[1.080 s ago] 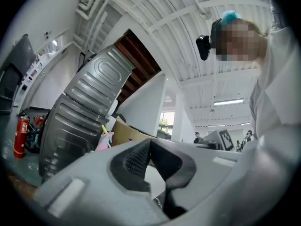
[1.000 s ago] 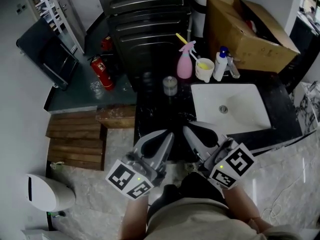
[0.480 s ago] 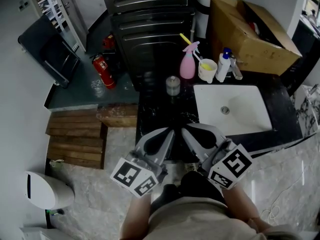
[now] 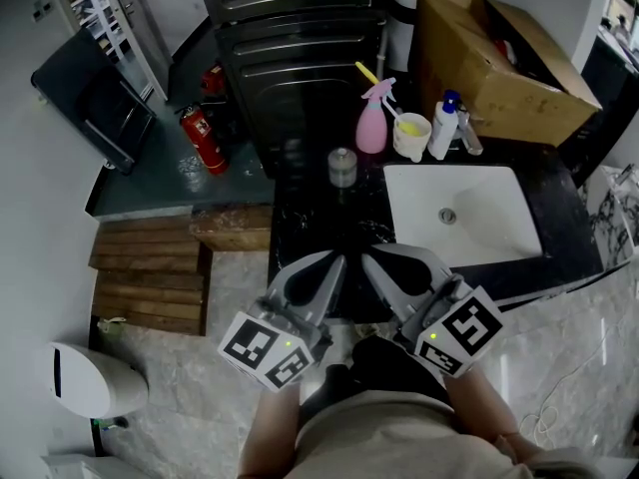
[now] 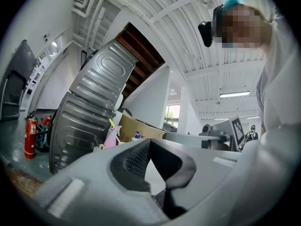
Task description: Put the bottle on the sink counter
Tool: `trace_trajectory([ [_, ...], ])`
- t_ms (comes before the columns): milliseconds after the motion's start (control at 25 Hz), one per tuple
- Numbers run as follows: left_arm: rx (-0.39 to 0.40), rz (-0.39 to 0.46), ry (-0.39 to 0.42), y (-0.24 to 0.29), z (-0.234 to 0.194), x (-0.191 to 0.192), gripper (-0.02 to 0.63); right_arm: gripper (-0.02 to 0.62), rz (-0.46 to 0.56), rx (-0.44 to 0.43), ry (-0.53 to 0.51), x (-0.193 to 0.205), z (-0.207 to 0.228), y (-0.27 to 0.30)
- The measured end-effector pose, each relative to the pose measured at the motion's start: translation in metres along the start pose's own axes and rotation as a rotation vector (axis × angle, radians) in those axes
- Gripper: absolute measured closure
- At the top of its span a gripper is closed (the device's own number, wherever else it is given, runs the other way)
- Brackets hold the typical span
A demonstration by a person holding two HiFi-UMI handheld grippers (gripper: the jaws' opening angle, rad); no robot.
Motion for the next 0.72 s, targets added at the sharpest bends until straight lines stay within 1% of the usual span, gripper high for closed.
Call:
trace_trajectory([
  [160, -0.009, 0.006, -0.005, -0.0016, -0.0012, -0.0006, 0.6, 0.592, 0.006, 0.0, 0.005, 0.001, 0.0002, -0.0008],
  [400, -0.039, -0.008, -0.007, -0.0054, -0.0003, 0.0005, 0.6, 0.592, 0.005, -0.015, 0.014, 0.0012, -0.0012, -0.0003],
  [720, -0.042, -0.001, -0.004, -0.0059, 0.0002, -0.0019, 0.6, 0.592, 0.001, -0.031, 0.015, 0.0028, -0.0002, 0.0012],
])
Point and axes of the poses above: the fingertips, and each gripper's own axes: y forward along the fingers, z to its right, x out of its underside, the point moved 6 cm from there along -y, backward along the fingers, and after that the axes turned 7 degrees about y, right-handed, at the moved point
